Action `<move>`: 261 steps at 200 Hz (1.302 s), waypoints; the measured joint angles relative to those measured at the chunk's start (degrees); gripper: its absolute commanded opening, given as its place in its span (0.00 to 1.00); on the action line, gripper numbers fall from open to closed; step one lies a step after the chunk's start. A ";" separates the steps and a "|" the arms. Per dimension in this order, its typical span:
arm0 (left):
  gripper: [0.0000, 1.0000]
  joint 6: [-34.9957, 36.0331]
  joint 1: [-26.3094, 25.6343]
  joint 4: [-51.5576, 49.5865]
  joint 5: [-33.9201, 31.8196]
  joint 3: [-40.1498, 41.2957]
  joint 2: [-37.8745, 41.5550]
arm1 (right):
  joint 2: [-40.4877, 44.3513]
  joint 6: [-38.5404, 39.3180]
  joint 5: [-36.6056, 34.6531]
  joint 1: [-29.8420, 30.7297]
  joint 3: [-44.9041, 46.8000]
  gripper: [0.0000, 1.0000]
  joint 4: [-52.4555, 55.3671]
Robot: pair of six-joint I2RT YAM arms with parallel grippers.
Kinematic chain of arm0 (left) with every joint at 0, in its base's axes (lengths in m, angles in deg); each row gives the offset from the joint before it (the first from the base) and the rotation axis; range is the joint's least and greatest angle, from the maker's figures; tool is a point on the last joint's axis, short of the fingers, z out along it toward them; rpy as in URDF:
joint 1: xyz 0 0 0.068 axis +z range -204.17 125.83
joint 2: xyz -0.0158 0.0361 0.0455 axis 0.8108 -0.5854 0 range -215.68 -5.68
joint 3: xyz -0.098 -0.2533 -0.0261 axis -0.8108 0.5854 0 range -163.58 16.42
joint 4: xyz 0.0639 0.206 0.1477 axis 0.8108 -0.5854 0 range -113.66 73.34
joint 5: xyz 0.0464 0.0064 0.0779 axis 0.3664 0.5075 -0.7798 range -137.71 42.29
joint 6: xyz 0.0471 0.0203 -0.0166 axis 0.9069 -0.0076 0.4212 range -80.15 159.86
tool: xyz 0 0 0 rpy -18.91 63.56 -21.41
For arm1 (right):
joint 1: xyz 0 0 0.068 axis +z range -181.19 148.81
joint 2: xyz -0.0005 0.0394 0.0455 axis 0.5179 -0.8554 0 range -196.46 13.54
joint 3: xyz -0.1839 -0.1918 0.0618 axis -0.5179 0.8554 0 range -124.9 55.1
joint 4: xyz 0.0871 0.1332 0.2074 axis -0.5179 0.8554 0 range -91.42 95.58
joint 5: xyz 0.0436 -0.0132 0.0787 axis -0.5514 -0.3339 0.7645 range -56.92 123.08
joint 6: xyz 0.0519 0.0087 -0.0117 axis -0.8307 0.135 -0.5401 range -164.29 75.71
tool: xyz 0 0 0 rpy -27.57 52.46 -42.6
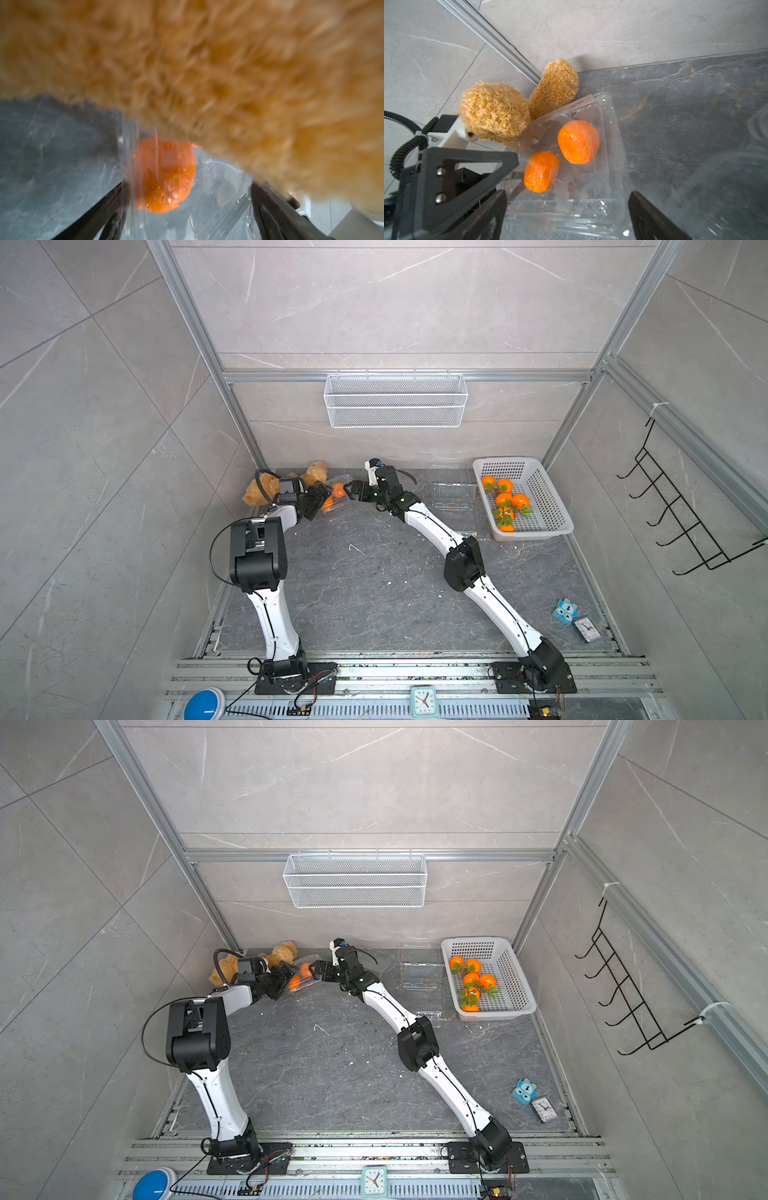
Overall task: Take oranges out of containers
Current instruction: Move the packing box to the center of the board.
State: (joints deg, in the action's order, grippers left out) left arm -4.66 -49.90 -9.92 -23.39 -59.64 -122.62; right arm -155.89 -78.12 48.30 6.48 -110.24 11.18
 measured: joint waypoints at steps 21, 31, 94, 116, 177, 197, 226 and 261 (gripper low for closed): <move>0.93 -0.09 0.00 0.20 -0.17 4.09 2.67 | 0.02 1.36 0.42 0.52 0.00 0.87 0.85; 0.93 -0.24 0.00 -0.07 -0.44 6.19 4.52 | 0.13 2.19 0.42 0.90 0.00 0.86 1.75; 0.94 -1.38 0.31 -10.03 -7.39 15.34 20.04 | 6.93 7.87 -1.53 6.12 1.40 0.74 14.62; 0.95 -1.99 0.52 -14.19 -9.14 19.26 25.55 | 12.37 9.05 -3.39 8.66 5.60 0.72 18.73; 0.99 -3.48 0.55 -22.60 -12.31 31.36 41.29 | 41.62 6.45 -8.52 16.04 51.15 0.73 15.26; 0.99 -4.20 0.66 -23.50 -12.04 33.29 44.11 | 47.74 4.98 -8.79 15.96 62.62 0.82 12.79; 0.99 -4.37 0.81 -25.11 -11.76 33.66 46.34 | 51.76 4.04 -10.32 14.75 70.77 0.97 12.02; 0.99 -4.31 1.51 -25.94 -12.22 33.66 46.60 | 53.09 2.05 -9.60 13.40 74.27 1.00 9.53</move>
State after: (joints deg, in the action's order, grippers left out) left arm -8.96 -48.39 -35.86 -35.61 -25.98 -76.02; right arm -102.80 -76.06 38.70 19.87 -35.97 20.71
